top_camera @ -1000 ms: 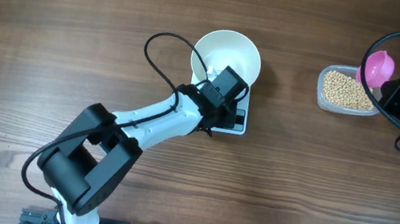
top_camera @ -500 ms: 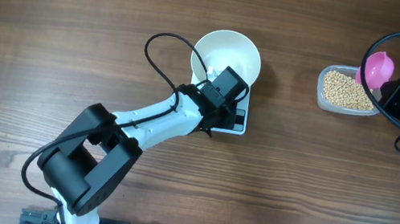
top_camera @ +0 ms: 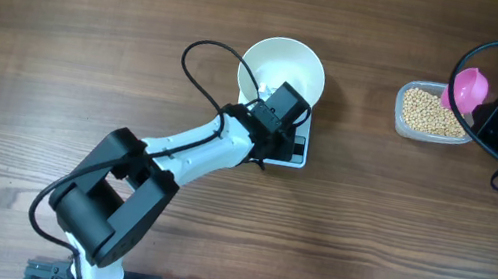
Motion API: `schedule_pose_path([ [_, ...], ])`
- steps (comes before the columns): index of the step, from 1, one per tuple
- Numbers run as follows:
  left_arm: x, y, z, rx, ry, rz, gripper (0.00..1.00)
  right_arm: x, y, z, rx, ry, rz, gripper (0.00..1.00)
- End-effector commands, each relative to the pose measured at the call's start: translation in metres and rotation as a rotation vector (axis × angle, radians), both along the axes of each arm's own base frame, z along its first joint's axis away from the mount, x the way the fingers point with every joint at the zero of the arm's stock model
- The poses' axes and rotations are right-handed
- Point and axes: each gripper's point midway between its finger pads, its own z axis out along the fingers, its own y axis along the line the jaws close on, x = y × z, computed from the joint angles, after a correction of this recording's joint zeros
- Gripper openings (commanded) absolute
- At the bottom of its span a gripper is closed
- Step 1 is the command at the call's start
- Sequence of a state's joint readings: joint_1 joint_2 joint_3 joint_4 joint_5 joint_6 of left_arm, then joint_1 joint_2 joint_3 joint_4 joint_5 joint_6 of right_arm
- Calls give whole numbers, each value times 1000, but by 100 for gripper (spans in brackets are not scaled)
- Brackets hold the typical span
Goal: Scoop item into bowl and weigh 150g on scale
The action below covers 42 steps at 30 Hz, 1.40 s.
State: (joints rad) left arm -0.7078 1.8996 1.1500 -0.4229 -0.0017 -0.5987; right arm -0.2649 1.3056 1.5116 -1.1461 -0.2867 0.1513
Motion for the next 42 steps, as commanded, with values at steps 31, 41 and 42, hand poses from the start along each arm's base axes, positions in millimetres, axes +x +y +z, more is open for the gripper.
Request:
schedule_pose_path([
  [31,-32,119,175,-34,-213,192,4,-7,18,-5,23,15,133,4],
  [41,-20,227,162,50,-121,524,86,-5,17,-3,20,6,132,4],
  [42,-19,231,162,51,-121,538,92,-4,17,-3,19,4,132,4],
])
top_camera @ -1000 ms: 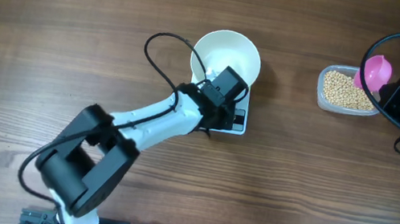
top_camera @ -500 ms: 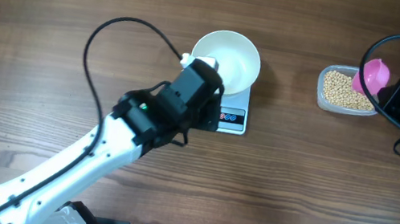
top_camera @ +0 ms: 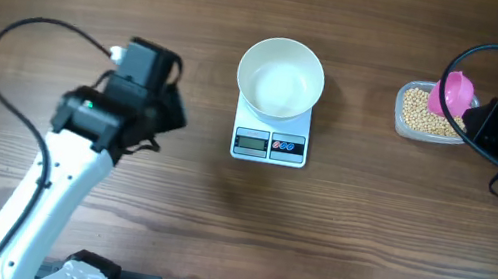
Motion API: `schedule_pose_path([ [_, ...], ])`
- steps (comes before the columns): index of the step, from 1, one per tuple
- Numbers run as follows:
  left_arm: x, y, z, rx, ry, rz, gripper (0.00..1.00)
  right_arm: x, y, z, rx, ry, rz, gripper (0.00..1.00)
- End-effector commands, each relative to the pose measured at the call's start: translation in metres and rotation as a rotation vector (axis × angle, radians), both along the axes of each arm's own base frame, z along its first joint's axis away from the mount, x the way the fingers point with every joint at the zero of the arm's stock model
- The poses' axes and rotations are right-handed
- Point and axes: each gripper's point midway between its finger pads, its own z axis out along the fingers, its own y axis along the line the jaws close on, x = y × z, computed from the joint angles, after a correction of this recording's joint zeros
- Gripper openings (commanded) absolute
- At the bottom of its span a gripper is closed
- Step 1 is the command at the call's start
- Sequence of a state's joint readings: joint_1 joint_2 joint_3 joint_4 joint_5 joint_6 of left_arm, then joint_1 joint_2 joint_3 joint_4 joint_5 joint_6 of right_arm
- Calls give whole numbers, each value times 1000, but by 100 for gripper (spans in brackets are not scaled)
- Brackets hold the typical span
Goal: Scoop item into bowl and weigh 150g on scale
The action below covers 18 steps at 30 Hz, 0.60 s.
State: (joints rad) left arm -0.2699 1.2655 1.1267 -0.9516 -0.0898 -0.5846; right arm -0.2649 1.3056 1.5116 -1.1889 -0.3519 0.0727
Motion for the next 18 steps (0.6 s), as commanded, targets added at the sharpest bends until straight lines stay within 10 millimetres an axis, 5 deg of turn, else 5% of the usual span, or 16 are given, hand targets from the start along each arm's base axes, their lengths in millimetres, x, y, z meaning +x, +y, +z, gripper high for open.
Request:
schedule_pose_path([
  [1,3,29,2,11,-4,93,98,4,4,0,5,-15,32,4],
  [18,3,42,1,14,0,133,100,-1,4,-3,-36,-7,88,4],
])
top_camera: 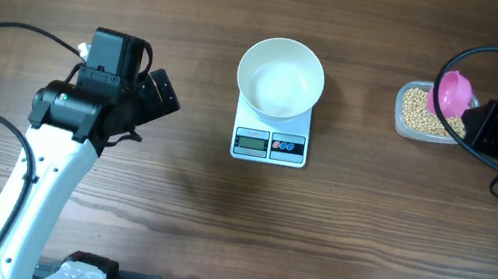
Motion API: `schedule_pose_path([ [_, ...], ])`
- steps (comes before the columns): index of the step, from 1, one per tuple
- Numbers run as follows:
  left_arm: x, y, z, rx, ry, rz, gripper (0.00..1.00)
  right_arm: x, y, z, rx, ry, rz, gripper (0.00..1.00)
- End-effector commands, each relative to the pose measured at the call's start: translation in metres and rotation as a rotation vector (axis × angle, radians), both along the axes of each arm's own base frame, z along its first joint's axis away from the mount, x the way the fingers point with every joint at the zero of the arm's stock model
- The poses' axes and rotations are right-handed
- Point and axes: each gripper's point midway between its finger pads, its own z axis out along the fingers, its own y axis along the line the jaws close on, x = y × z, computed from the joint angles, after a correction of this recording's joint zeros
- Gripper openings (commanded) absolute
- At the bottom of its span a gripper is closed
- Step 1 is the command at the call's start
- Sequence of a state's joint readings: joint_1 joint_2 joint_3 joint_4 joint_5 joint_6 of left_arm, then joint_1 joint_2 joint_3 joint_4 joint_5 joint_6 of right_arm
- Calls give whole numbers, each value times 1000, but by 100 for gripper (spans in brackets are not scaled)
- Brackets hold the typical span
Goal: Scoop item into bowl and weigh 150g on scale
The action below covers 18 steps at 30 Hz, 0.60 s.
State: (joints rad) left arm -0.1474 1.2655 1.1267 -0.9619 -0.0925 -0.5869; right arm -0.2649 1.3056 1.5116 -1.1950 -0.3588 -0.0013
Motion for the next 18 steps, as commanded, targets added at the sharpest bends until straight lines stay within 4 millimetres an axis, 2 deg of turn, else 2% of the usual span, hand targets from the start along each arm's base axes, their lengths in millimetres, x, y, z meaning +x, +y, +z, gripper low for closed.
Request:
schedule_pose_path([
  [1,0,5,2,11,-9,7,100,1,3,-2,-1,1,27,4],
  [18,0,5,2,11,-9,7,100,8,0,3,-128,-74,169,4],
])
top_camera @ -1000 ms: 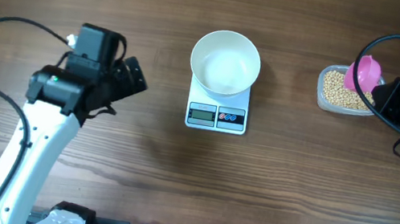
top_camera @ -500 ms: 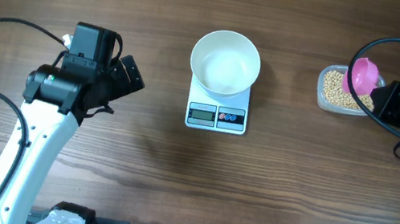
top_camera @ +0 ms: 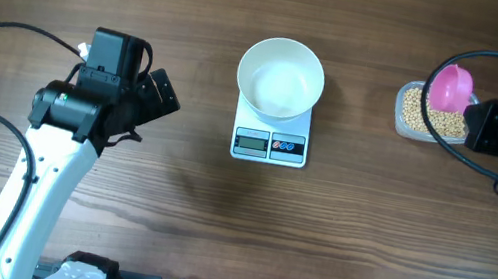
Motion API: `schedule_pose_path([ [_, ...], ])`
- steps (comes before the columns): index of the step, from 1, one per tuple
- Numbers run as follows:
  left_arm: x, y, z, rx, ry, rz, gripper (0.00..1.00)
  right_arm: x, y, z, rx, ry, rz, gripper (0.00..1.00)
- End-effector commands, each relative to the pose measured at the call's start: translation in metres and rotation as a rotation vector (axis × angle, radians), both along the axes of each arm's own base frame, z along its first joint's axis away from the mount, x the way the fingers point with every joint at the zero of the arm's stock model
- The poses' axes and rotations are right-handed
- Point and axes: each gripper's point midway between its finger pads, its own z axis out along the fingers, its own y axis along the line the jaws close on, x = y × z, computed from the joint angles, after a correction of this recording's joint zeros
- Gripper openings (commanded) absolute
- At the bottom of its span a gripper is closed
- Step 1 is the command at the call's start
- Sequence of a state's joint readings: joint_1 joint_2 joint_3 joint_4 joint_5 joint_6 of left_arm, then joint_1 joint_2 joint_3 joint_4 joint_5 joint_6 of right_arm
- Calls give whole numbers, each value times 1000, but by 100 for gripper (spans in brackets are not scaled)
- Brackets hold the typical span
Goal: Scoop item into bowl and weigh 150g on scale
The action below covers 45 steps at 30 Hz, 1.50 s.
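Note:
A white bowl stands empty on the small white scale at mid-table. To the right, a clear container holds tan beans. My right gripper is shut on a pink scoop, whose cup hangs over the container's far right part. My left gripper is well left of the scale, its fingers together and holding nothing. Whether beans lie in the scoop cannot be made out.
Black cables loop from both arms, one near the left table edge and one around the right wrist. A black rail runs along the front edge. Bare wood lies around the scale.
The pink scoop has shifted a little to the left over the bean container and shows more of its cup. The right wrist has turned slightly. The left arm has not moved.
At first my left gripper was at the scale beside the bowl, while the right held the scoop at the container's right end. Then the left arm stood far left of the scale and settled there. The scoop has since stayed over the beans, shifting leftward.

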State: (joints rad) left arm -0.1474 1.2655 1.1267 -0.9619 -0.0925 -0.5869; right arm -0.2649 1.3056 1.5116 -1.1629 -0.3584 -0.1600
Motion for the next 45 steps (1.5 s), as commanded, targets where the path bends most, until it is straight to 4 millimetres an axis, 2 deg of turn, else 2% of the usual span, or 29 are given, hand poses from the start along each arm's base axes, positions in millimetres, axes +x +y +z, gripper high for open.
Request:
schedule_pose_path([
  [1,0,5,2,11,-9,7,100,2,2,-2,-23,-8,45,4],
  [10,0,5,2,11,-9,7,100,-1,1,-4,-22,9,37,4],
  [24,0,5,2,11,-9,7,100,2,-5,-3,42,27,-95,4],
  [29,0,5,2,11,-9,7,100,12,-7,4,39,-22,-104,4],
  [35,0,5,2,11,-9,7,100,34,-17,24,-15,-149,-107,4],
  [45,0,5,2,11,-9,7,100,41,-19,32,-81,-205,-46,4],
])
